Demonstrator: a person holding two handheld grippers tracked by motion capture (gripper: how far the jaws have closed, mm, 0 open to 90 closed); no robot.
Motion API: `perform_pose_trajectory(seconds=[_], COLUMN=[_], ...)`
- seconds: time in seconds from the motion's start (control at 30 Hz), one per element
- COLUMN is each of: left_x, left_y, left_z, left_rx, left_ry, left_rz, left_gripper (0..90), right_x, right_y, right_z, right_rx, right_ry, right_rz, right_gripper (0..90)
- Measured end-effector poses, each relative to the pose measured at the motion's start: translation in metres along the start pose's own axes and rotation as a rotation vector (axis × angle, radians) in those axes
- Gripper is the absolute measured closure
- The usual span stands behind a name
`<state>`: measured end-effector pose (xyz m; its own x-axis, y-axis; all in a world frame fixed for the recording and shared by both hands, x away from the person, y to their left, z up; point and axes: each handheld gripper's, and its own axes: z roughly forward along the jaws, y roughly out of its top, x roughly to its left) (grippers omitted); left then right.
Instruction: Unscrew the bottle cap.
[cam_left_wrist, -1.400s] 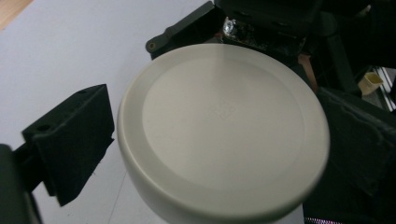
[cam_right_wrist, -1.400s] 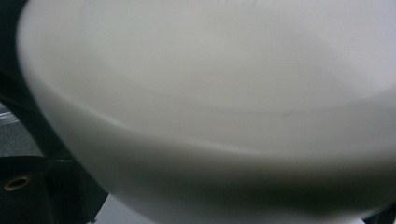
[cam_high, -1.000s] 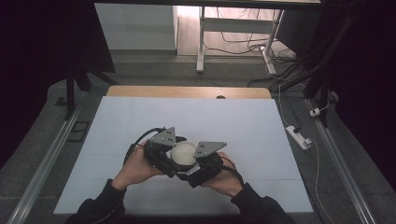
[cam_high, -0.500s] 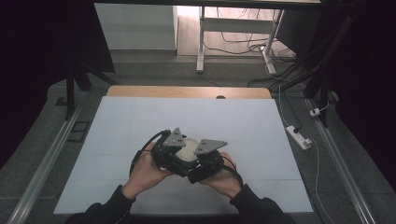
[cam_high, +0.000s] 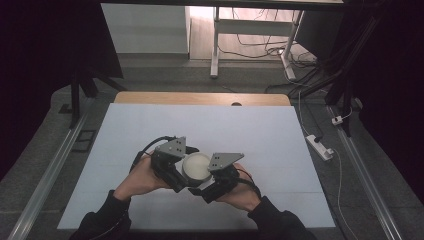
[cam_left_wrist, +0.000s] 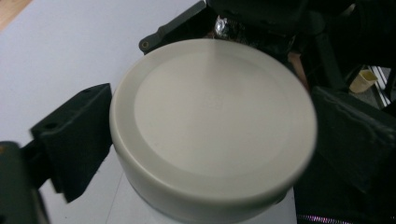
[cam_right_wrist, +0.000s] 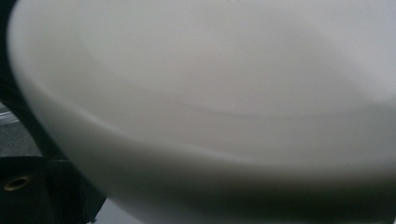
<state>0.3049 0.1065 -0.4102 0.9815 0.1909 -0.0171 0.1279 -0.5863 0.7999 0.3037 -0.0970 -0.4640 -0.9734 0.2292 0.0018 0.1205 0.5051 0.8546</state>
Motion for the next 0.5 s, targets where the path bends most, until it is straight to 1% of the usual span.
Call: perform_pose_trajectory(seconds=[0.1,0.17,0.2,0.23,0.27,0.3,0.33,0.4,0.43,0.47,0.5], left_x=[0.0,-0.001,-0.001,0.0,0.001,0.001,0.001,0.001,0.001,0.0,0.0], left_y=[-0.001,-0.001,-0.001,-0.001,-0.001,-0.001,0.0,0.001,0.001,0.001,0.001], left_z=[0.001,0.002,0.003,0.004,0.005,0.005,0.007,0.009,0.009,0.011,0.011], left_rx=[-0.005,-0.003,-0.005,-0.01,-0.014,-0.014,-0.02,-0.021,-0.021,-0.019,-0.019], left_ry=[-0.006,0.007,0.02,0.04,0.052,0.052,0.081,0.111,0.111,0.144,0.144], left_rz=[0.003,0.003,-0.008,-0.028,-0.039,-0.039,-0.066,-0.089,-0.089,-0.11,-0.11], left_gripper=[7.6,7.7,7.8,7.9,7.9,8.0,8.0,8.0,8.0,8.1,8.1], right_x=[0.001,0.0,0.0,-0.001,-0.002,-0.003,-0.004,-0.005,-0.005,-0.006,-0.006], right_y=[0.0,-0.001,-0.001,-0.001,-0.001,-0.001,-0.002,-0.002,-0.002,-0.003,-0.003], right_z=[0.0,0.001,0.001,0.001,0.001,0.001,0.001,0.001,0.001,0.001,0.002], right_rx=[0.004,0.007,0.009,0.014,0.013,0.015,0.015,0.016,0.017,0.018,0.023], right_ry=[0.002,-0.003,-0.008,-0.034,-0.041,-0.054,-0.069,-0.095,-0.109,-0.123,-0.137], right_rz=[-0.002,-0.003,-0.001,0.009,0.015,0.021,0.029,0.045,0.054,0.063,0.069], right_gripper=[6.9,6.9,6.9,6.9,6.9,6.9,6.9,6.9,6.9,6.9,6.9])
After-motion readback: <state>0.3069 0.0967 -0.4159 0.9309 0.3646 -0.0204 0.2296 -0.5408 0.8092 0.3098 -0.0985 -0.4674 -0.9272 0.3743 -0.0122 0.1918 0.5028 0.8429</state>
